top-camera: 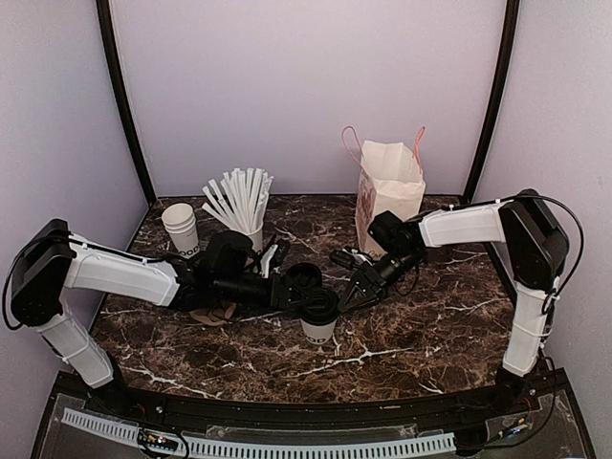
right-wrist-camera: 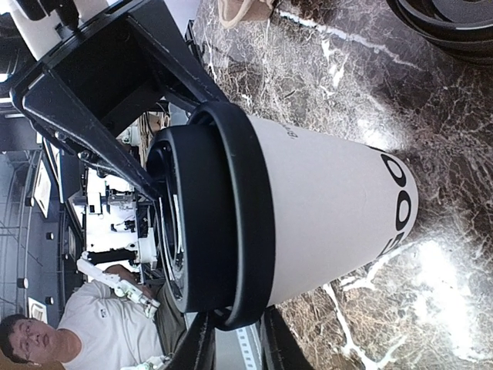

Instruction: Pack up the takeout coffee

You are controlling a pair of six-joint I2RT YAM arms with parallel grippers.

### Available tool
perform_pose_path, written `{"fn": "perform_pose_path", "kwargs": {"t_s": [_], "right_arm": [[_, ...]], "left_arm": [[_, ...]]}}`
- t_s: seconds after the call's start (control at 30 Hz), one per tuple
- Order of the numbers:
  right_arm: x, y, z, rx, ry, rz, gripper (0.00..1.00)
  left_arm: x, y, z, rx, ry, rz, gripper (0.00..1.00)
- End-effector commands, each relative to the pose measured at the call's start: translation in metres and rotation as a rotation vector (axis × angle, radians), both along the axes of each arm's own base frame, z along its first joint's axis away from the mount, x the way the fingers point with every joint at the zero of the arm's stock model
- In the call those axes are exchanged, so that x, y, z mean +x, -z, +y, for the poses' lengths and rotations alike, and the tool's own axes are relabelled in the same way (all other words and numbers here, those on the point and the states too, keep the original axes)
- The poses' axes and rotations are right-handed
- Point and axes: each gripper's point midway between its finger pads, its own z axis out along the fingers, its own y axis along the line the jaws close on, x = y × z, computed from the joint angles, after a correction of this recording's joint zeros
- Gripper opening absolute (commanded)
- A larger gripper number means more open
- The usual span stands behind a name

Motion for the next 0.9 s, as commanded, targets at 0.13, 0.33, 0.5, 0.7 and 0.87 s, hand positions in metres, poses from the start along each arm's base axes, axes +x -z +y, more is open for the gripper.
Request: {"fn": "perform_pose_path", "kwargs": {"t_s": [0.13, 0.33, 0.5, 0.7, 0.87], "right_arm": [[0.033, 0.093, -0.029, -0.368, 0.007, -0.245, 0.16], [0.051, 0.015, -0.009, -0.196, -0.042, -0.412, 0.31], [0.056, -0.022, 0.000, -0.106, -0.043, -0.473, 0.40], [0.052, -0.028, 0.002, -0.071, -0.060, -0.461, 0.45], [0.052, -0.032, 0.002, -0.062, -0.061, -0.476, 0.46]], "left_arm": [[-0.038, 0.089, 0.034, 0.259, 0.035, 0.196, 0.43], [-0.022, 0.026, 0.014, 0.138, 0.075, 0.022, 0.48], [-0.007, -0.039, 0.000, 0.019, 0.076, -0.143, 0.53], [-0.004, -0.071, -0.011, -0.046, 0.097, -0.177, 0.56], [0.003, -0.071, -0.005, 0.017, 0.063, -0.187, 0.60]]}}
